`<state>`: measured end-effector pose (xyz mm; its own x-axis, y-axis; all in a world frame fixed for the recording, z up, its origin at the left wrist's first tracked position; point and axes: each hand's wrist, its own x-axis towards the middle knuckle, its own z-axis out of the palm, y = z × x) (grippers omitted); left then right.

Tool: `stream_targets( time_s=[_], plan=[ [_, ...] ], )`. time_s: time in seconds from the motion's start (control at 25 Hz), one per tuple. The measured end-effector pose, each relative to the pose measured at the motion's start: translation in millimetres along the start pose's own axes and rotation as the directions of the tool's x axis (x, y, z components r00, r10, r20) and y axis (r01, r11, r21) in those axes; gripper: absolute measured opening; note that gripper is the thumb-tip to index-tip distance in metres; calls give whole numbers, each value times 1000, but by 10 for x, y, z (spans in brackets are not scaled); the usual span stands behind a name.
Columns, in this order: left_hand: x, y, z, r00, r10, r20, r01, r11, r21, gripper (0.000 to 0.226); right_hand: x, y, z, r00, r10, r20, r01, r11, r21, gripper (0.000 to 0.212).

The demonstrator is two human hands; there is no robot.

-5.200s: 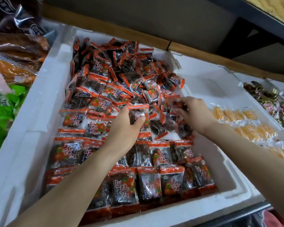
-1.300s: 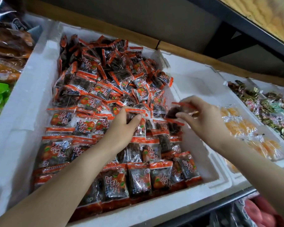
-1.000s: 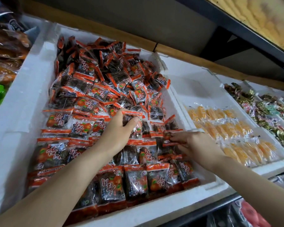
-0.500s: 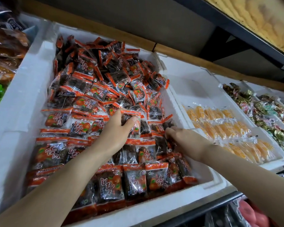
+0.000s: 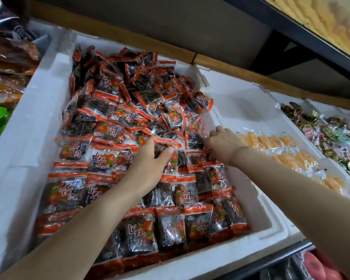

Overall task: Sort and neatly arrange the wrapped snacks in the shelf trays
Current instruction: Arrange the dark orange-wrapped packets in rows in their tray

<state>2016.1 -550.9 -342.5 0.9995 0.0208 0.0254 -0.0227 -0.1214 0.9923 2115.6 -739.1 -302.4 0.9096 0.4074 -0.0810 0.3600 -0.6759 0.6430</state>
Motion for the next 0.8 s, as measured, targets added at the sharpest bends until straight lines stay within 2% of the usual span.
stream_targets(
  time_s=[0.08,0.24,0.32,0.52,0.64,0.72,0.8],
  plan=[
    [9,-14,0,1000,-6,8,5,1000,11,53,3,-9,-39,999,47,18,-47,999,5,31],
    [20,-39,-4,999,-38,32,38,999,11,58,38,-93,-58,994,30,109,-9,982,-187,36],
    [20,-40,-6,999,-35,27,35,999,8,57,95,-138,-91,988,57,140,-32,984,-175,35],
    [24,-54,-14,1000,-12,18,12,1000,11,56,129,-128,-104,965,228,127,-241,966,95,38],
    [19,-42,-11,1000,2,23,-2,1000,8,55,120,-50,-150,936,353,4,-341,902,267,29],
    [12,-17,-13,1000,3,-3,-3,1000,-2,52,80,5,-249,895,430,-116,-351,841,411,26],
    [6,8,-25,999,2,-54,-4,999,-41,43,6,-1,-398,852,474,-224,-259,752,606,21]
  ],
)
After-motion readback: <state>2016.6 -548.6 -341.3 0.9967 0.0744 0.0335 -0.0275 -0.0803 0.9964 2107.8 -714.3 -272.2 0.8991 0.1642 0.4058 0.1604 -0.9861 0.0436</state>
